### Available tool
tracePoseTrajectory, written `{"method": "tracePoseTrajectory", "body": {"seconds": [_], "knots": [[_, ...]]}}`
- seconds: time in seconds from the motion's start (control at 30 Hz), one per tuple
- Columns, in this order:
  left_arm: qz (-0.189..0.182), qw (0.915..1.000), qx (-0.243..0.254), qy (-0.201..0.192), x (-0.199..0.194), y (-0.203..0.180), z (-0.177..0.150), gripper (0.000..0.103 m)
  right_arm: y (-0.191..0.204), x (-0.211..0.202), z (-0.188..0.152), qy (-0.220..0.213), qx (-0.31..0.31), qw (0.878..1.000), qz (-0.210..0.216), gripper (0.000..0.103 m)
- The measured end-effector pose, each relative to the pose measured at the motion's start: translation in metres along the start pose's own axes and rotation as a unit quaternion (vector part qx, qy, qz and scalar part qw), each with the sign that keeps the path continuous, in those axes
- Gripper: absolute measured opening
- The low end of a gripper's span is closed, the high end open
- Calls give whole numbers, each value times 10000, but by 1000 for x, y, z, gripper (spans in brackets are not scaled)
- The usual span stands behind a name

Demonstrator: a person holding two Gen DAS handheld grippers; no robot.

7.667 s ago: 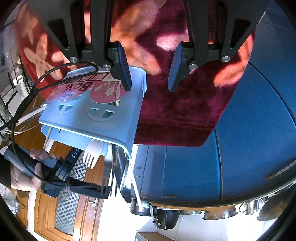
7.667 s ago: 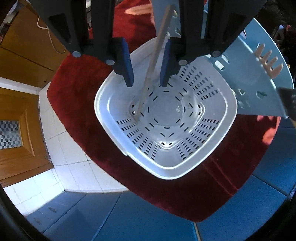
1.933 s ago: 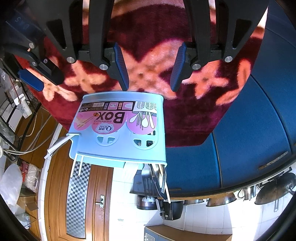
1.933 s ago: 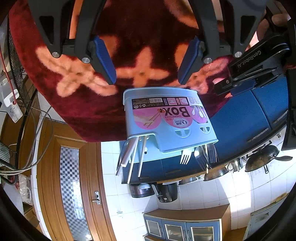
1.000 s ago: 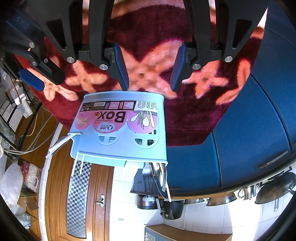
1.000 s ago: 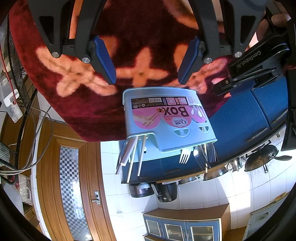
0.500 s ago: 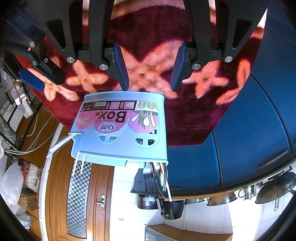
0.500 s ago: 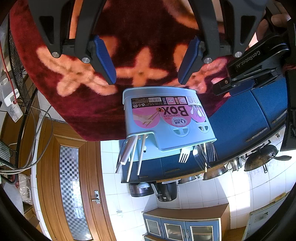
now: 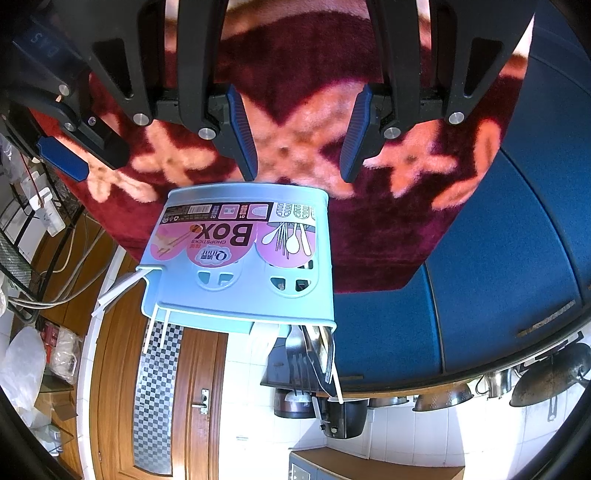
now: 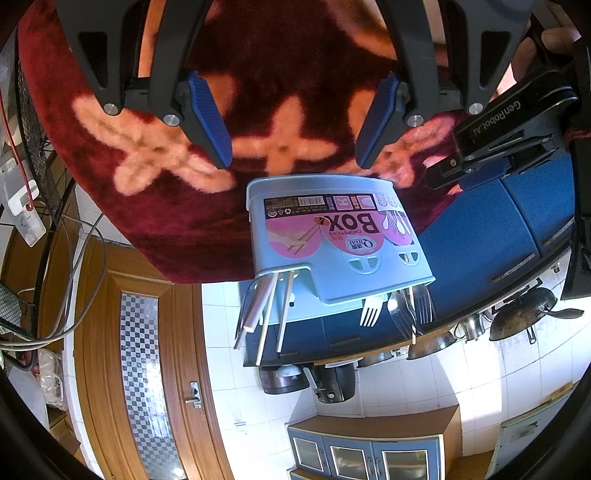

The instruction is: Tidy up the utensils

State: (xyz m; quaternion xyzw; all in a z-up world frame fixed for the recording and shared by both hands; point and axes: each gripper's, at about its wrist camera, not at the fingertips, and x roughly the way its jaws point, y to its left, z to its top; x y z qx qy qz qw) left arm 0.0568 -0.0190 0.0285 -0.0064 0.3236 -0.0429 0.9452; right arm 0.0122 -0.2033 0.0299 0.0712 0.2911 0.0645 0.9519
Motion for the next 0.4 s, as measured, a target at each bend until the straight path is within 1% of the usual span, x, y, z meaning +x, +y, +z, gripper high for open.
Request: {"method": "tracePoseTrajectory", "body": {"seconds": [0.4], "knots": [[-5, 10000, 13, 9, 1, 0, -1, 48, -1, 0, -2, 8, 28, 10000, -2, 72]]}}
